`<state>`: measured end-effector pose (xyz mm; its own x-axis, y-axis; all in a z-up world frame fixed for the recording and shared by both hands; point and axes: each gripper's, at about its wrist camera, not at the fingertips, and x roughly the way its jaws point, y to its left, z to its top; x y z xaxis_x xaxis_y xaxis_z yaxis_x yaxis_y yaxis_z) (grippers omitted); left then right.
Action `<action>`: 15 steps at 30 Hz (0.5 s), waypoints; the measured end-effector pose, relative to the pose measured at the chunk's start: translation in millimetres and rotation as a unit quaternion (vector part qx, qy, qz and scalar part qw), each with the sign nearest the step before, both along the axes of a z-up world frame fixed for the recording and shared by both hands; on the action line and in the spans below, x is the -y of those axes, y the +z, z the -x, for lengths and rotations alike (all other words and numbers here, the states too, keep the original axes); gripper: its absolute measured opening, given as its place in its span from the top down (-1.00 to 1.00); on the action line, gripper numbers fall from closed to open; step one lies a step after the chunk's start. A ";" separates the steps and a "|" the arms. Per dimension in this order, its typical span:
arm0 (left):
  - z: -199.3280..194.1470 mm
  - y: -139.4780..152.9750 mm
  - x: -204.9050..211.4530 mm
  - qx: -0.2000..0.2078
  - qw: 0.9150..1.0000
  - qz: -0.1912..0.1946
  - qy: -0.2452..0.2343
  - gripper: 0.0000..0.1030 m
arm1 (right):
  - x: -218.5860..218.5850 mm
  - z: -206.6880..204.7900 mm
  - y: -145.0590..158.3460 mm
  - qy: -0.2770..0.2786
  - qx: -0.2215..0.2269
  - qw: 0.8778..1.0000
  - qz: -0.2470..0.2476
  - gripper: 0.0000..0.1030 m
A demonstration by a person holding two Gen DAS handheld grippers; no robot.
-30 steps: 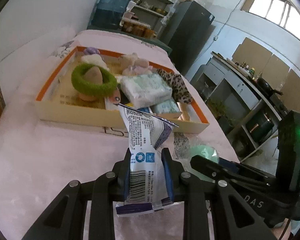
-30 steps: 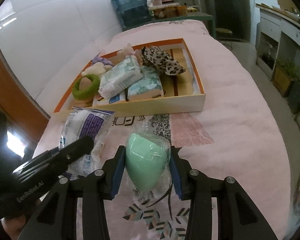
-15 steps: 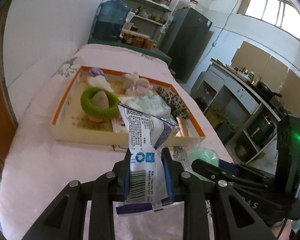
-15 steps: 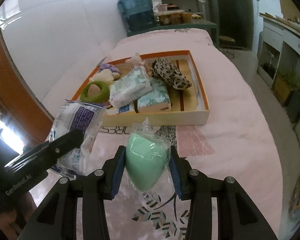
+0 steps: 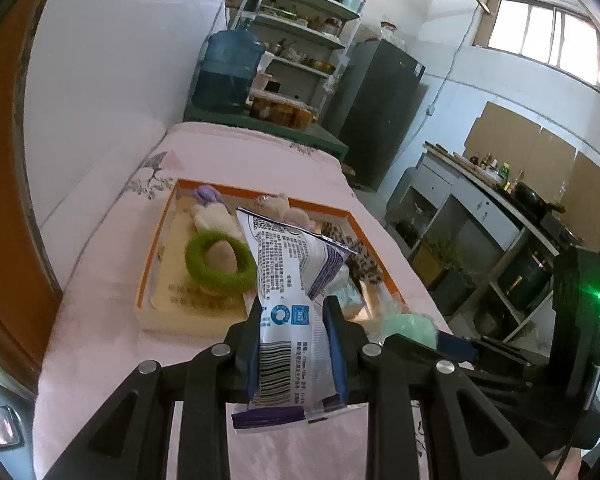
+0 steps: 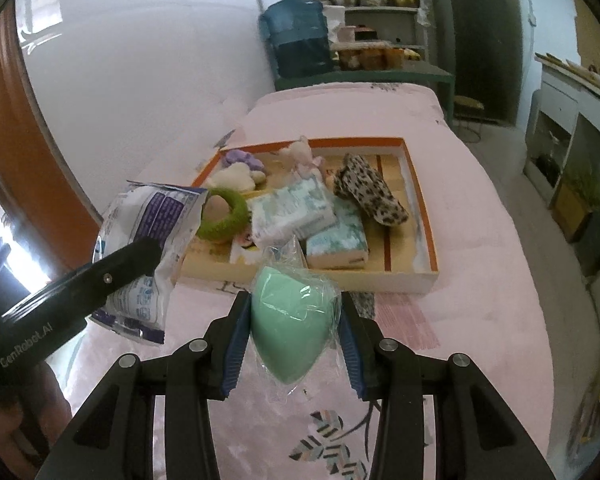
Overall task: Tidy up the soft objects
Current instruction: 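Lift the snack bag and sponge up and carry them over the tray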
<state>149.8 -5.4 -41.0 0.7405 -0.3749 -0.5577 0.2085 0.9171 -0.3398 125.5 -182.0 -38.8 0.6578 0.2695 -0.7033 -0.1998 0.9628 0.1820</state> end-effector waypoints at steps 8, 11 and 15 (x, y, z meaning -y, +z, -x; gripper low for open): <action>-7.3 14.7 -10.3 0.017 1.000 0.002 0.008 0.46 | -13.0 -8.7 17.0 0.011 0.016 1.000 0.001 0.16; -11.4 19.1 -13.8 0.023 1.000 0.003 0.010 0.46 | -17.4 -12.8 21.9 0.016 0.020 1.000 0.002 0.16; -17.7 23.5 -18.2 0.028 0.999 0.007 0.014 0.46 | -23.3 -18.8 27.3 0.020 0.026 0.999 0.005 0.16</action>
